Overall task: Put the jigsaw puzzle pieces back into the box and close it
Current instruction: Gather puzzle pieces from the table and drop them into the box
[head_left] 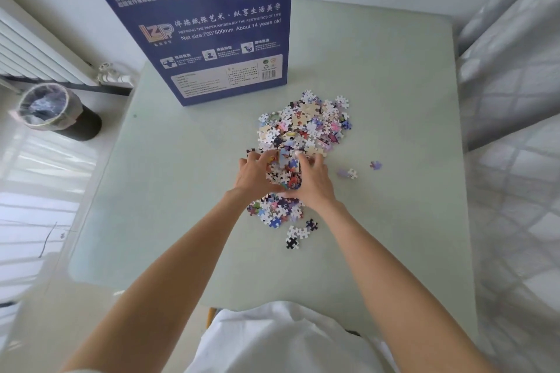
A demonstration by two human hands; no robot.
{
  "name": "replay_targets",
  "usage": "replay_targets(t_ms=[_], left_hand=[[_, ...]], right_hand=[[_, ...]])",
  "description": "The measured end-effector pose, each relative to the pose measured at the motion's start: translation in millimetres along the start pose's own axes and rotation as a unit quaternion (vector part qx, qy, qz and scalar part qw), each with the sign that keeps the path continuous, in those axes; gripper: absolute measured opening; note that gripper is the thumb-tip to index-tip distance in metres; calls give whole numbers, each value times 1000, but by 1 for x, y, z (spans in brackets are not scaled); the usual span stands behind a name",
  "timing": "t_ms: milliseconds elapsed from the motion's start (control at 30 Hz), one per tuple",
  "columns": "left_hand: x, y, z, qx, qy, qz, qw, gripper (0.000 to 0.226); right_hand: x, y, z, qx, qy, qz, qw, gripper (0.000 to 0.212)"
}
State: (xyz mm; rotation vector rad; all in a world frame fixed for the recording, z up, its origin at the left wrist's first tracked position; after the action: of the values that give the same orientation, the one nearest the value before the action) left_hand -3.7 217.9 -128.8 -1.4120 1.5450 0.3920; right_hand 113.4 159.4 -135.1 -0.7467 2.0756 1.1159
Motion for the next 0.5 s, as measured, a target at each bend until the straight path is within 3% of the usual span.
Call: replay_targets(t_ms=[133,500], left_hand=[[-2,2,0,21,-10,12,1000,73],[-25,9,-6,64,-74,-85,992,38]], right_hand=[[-3,5,5,-27,6,15,1000,83],[-21,14,4,-64,-40,76,994,39]])
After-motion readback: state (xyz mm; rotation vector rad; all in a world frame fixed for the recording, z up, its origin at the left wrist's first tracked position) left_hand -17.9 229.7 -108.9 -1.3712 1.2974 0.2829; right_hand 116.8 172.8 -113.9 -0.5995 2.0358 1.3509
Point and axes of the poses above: each hand's wrist, its own z-axis towards the middle knuckle, its own x-axis out of the palm, y = z × x, the point moved 9 cm from there along z, towards the middle knuckle, and after that the axes turned 7 degrees about z, right-handed, at the moved point
